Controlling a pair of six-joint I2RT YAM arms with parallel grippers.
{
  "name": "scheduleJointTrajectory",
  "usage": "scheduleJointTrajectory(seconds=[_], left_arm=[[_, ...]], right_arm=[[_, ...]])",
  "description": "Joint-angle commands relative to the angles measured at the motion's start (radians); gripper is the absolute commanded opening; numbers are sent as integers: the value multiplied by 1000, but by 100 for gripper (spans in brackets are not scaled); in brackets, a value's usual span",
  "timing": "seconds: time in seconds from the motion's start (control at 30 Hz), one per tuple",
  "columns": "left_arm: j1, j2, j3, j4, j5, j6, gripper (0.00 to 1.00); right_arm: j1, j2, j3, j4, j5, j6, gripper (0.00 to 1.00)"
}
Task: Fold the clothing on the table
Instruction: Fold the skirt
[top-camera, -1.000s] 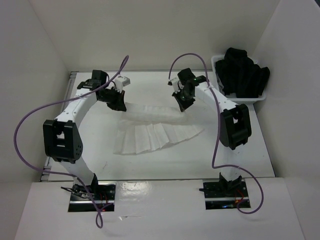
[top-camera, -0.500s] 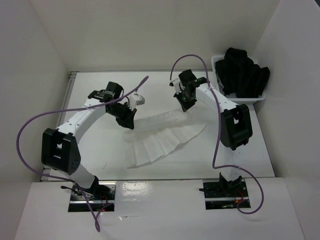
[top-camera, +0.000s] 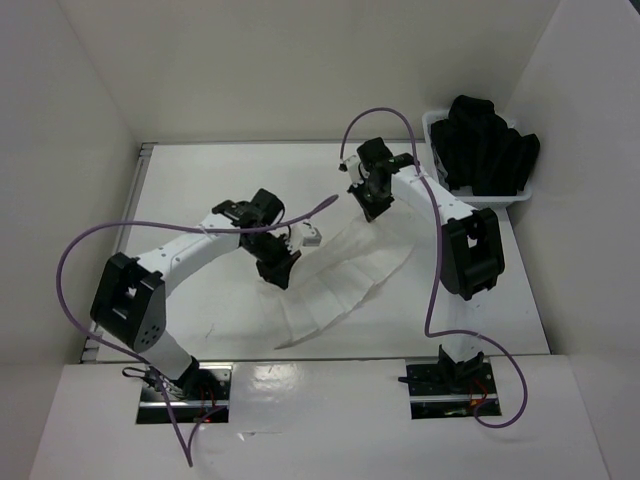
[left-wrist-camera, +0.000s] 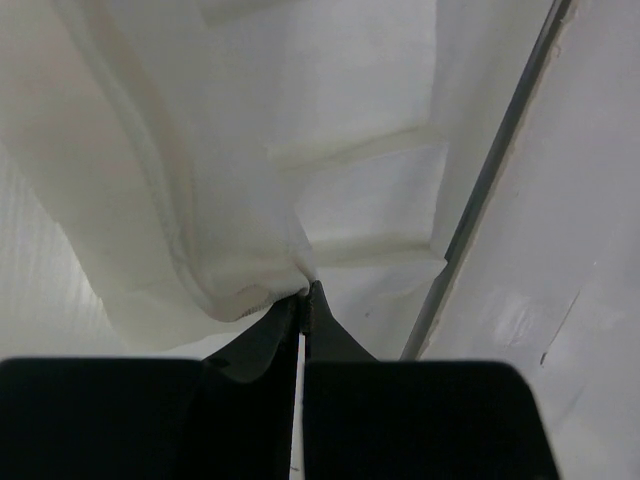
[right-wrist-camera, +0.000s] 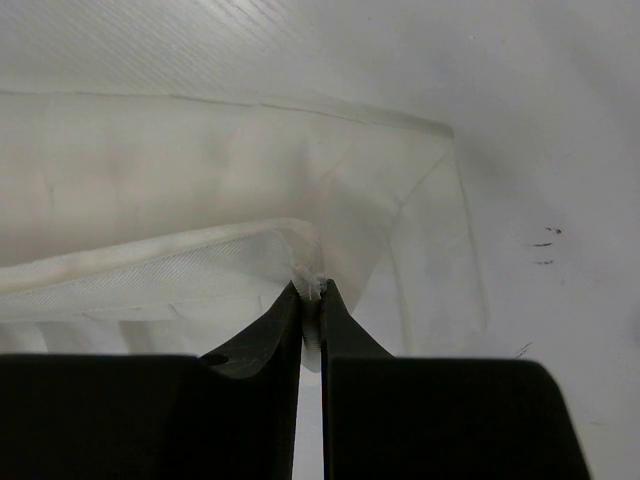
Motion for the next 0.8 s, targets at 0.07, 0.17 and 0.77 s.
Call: scheduleJointTrajectory(seconds=[0.07, 0.17, 0.77], left_arm=[[-89, 52, -17, -56, 33, -12, 6], [-141, 76, -26, -56, 51, -12, 20], [-227, 101, 173, -133, -25, -13, 82]], right_arm=[[-22, 3, 47, 49, 90, 2, 0], [-22, 3, 47, 49, 90, 2, 0], [-22, -40, -27, 58, 128, -13, 10]])
